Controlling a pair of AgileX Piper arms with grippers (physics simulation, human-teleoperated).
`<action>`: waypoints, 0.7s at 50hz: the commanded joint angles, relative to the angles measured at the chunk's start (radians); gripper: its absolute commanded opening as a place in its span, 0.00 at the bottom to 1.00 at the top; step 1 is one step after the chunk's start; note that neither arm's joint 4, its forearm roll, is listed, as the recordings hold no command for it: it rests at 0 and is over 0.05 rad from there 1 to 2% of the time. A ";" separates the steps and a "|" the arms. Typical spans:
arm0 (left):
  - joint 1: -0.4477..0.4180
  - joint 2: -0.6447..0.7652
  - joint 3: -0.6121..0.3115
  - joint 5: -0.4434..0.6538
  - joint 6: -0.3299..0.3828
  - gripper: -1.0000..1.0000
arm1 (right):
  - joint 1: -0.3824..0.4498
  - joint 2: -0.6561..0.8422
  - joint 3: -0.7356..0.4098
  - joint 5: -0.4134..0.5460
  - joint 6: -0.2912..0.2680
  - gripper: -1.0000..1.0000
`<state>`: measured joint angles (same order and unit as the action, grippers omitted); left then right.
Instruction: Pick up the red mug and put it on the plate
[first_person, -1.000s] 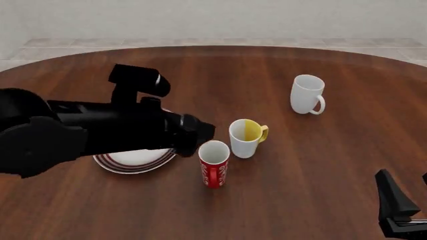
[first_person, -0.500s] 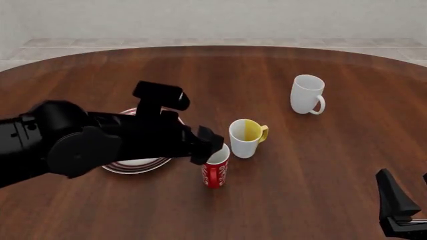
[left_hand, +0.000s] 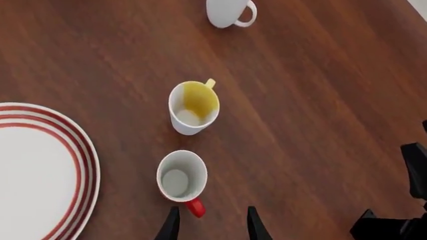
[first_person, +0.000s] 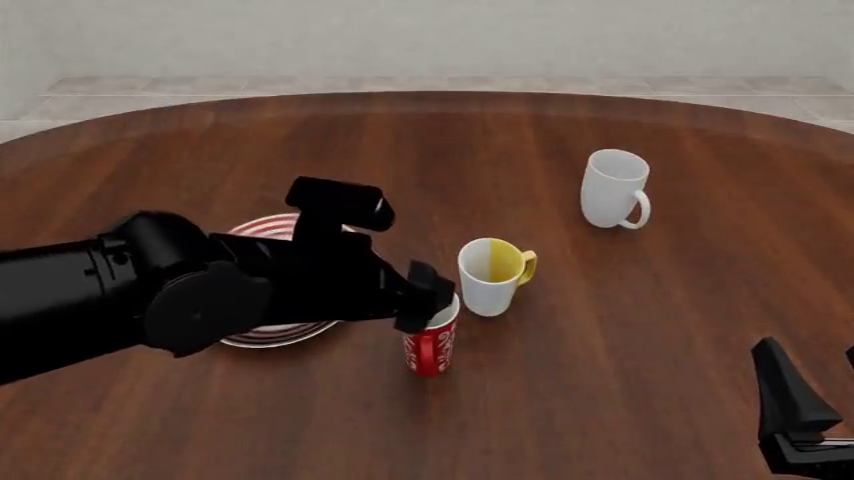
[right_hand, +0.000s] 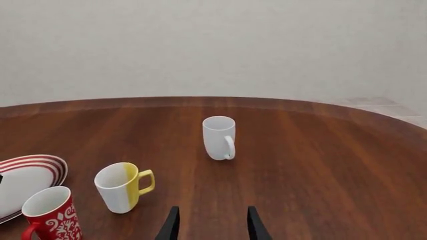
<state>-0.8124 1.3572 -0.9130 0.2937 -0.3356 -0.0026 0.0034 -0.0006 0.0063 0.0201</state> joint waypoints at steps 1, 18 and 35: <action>0.000 0.024 0.009 -0.021 -0.014 1.00 | 0.001 -0.001 0.000 0.000 0.001 1.00; 0.018 0.020 0.027 -0.032 -0.033 1.00 | 0.004 -0.001 0.000 0.000 -0.002 1.00; 0.025 0.028 0.035 -0.049 -0.046 1.00 | 0.007 -0.001 0.000 0.001 -0.002 1.00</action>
<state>-0.7937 1.3841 -0.8831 0.2527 -0.3740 0.0023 0.0026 -0.0006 0.0068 0.0187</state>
